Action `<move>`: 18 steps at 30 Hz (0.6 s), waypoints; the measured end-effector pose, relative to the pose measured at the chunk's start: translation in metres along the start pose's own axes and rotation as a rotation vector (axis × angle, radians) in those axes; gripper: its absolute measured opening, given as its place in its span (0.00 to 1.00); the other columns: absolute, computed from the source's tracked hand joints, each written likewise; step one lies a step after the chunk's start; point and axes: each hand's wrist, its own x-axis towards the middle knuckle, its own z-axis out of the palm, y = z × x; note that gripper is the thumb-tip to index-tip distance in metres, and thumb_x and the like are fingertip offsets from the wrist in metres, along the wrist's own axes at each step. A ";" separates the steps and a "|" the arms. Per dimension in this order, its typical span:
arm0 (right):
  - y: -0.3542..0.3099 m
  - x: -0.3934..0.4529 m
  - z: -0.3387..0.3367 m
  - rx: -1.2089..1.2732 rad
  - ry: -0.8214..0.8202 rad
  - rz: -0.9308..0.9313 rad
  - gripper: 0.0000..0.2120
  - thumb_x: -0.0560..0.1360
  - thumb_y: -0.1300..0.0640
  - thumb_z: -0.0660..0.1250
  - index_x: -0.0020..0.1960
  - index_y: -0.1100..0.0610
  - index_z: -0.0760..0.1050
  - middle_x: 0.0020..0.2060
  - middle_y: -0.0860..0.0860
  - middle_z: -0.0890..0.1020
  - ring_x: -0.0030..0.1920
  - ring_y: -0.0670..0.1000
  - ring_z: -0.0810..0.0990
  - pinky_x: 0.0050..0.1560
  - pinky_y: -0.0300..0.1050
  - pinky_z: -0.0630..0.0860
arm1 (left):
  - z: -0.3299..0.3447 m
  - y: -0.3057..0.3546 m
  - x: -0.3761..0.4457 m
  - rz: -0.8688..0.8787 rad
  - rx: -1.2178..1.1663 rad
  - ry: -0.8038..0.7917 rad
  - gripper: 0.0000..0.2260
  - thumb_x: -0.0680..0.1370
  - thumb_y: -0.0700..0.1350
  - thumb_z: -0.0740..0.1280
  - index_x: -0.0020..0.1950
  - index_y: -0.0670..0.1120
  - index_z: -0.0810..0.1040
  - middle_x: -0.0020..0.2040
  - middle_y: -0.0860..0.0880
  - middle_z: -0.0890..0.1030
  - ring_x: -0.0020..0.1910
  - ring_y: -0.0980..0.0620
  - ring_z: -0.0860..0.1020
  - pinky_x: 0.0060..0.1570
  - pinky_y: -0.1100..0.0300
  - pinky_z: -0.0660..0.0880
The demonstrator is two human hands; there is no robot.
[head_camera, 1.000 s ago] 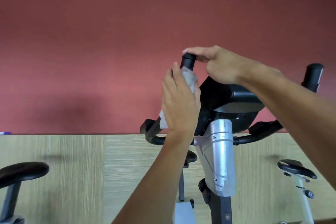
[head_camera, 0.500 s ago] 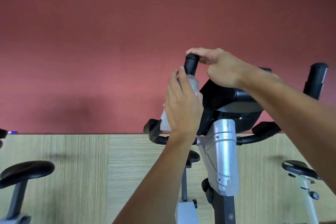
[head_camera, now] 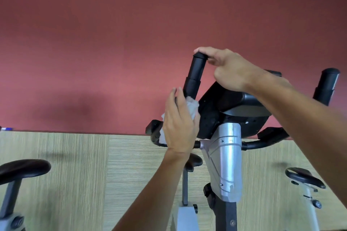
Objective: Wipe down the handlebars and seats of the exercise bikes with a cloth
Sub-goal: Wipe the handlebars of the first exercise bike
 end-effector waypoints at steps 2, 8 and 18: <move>-0.001 -0.003 0.002 0.004 0.024 0.007 0.38 0.70 0.70 0.50 0.69 0.38 0.71 0.67 0.52 0.78 0.70 0.56 0.75 0.67 0.56 0.74 | -0.001 0.001 0.004 0.000 -0.015 -0.032 0.28 0.78 0.45 0.71 0.75 0.39 0.66 0.70 0.38 0.75 0.67 0.42 0.77 0.58 0.50 0.81; 0.000 -0.007 0.014 0.043 0.071 -0.023 0.34 0.72 0.68 0.55 0.69 0.39 0.72 0.64 0.49 0.80 0.64 0.59 0.79 0.63 0.57 0.77 | -0.007 0.038 0.071 -0.009 -0.110 -0.036 0.34 0.77 0.49 0.71 0.79 0.38 0.65 0.74 0.40 0.72 0.69 0.42 0.76 0.55 0.51 0.82; 0.001 -0.006 0.019 0.015 0.138 -0.047 0.36 0.71 0.71 0.55 0.72 0.43 0.70 0.65 0.52 0.78 0.54 0.50 0.82 0.50 0.45 0.78 | 0.001 0.003 0.015 -0.056 -0.181 0.045 0.29 0.80 0.50 0.69 0.76 0.37 0.68 0.74 0.40 0.72 0.70 0.45 0.74 0.61 0.55 0.78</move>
